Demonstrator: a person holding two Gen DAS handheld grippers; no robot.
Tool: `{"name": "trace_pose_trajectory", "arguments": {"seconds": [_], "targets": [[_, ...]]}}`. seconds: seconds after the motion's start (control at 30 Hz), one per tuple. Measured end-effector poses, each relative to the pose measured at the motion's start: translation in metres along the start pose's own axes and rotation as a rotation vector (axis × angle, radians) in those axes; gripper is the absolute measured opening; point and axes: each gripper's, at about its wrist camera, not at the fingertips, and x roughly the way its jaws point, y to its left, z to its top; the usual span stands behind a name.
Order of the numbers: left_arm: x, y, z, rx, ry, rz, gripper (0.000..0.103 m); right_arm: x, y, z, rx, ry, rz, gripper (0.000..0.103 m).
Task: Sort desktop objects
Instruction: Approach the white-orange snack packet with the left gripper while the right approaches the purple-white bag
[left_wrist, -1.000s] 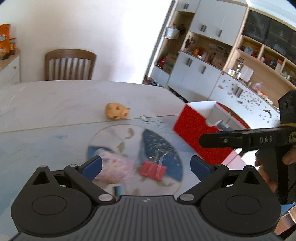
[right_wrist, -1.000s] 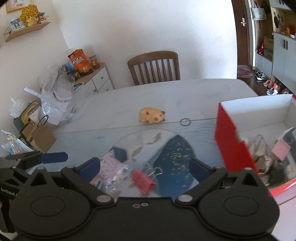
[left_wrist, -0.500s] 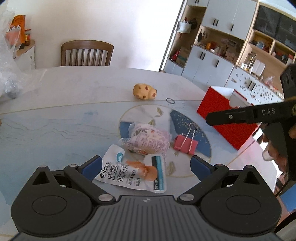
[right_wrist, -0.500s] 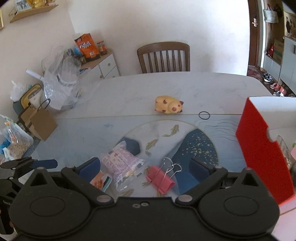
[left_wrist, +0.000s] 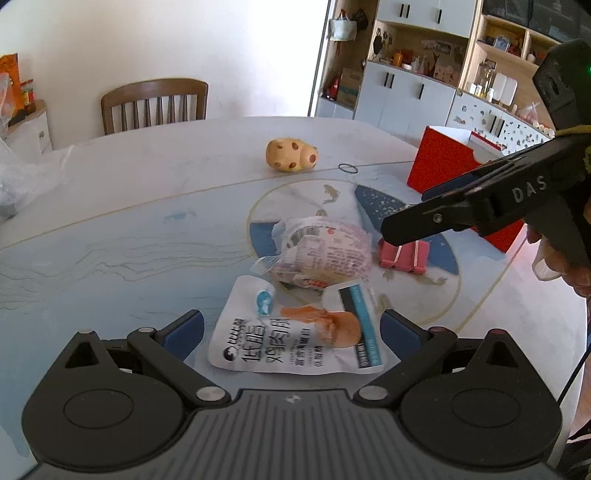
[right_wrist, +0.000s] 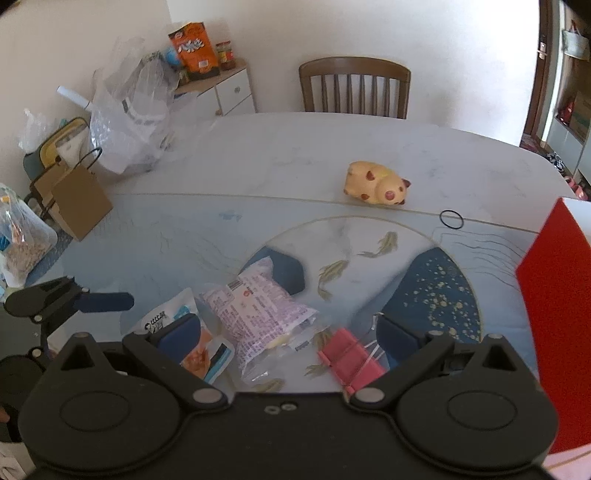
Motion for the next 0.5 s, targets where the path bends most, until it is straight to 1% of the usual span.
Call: {"name": "trace_pose_trajectory", "arguments": {"seconds": [0.27, 0.43, 0.5], "targets": [[0.023, 0.015, 0.008, 0.005, 0.056, -0.019, 0.102, 0.021, 0.01, 0.007, -0.057, 0.028, 0.006, 0.101], [0.034, 0.014, 0.007, 0.021, 0.085, -0.016, 0.102, 0.039, 0.015, 0.011, -0.071, 0.057, 0.011, 0.1], [0.035, 0.011, 0.006, 0.036, 0.079, -0.007, 0.102, 0.047, 0.016, 0.012, -0.07, 0.072, 0.011, 0.099]]}}
